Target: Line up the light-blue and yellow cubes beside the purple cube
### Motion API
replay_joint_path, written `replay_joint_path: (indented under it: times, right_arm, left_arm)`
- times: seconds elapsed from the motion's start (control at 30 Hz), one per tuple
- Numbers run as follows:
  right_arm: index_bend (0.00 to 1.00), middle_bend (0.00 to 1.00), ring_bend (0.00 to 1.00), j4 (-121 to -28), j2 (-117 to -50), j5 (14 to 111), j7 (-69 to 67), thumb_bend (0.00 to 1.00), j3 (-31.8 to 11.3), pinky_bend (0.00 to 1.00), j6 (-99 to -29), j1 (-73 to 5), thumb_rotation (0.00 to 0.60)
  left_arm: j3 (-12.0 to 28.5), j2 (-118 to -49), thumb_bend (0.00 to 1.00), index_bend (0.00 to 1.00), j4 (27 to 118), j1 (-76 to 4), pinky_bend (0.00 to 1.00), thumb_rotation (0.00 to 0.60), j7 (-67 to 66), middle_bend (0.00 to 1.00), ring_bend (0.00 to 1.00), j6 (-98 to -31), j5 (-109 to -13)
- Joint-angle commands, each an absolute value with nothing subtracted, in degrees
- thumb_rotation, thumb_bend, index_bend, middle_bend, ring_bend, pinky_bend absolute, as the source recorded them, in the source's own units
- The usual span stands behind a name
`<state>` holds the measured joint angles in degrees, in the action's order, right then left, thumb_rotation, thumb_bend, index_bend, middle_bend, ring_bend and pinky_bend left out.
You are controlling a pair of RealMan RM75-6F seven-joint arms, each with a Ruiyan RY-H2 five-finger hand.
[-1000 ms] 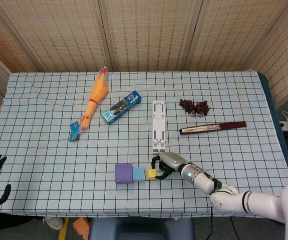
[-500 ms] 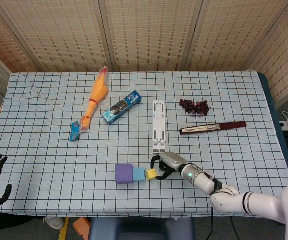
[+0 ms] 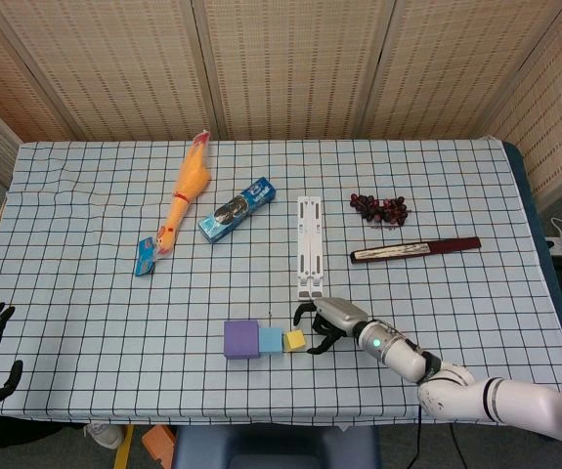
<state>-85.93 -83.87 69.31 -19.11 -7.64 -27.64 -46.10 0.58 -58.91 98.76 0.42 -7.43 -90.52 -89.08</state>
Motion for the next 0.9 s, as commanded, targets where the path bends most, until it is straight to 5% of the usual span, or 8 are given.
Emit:
replay_joint_path:
  times: [0.03, 0.27, 0.63, 0.9]
  right_arm:
    - [0.36, 0.92, 1.00, -87.24, -82.44, 69.95, -19.45, 0.06, -7.47, 1.00, -28.52, -45.39, 0.600]
    - [0.40, 0.92, 1.00, -90.72, -78.37, 66.81, -14.48, 0.08, -6.19, 1.00, -29.85, -45.37, 0.600]
    - [0.47, 0.93, 1.00, -91.95, -77.79, 60.25, -10.89, 0.29, -4.90, 1.00, -27.19, -47.73, 0.600]
    - [0.48, 0.93, 1.00, -90.75, -78.85, 59.47, -11.33, 0.33, -4.82, 1.00, -25.72, -48.47, 0.600]
  left_arm:
    - [0.54, -58.88, 0.45, 0.00, 98.78, 0.47, 0.32, 0.600, -7.35, 0.00, 0.03, -90.60, -89.15]
    - [0.55, -58.95, 0.45, 0.00, 98.86, 0.52, 0.32, 0.600, -7.56, 0.00, 0.03, -90.66, -89.08]
    - [0.51, -58.93, 0.45, 0.00, 98.98, 0.48, 0.32, 0.600, -7.71, 0.00, 0.03, -90.51, -89.06]
    - [0.54, -58.93, 0.45, 0.00, 98.88, 0.55, 0.32, 0.600, -7.45, 0.00, 0.03, -90.78, -89.24]
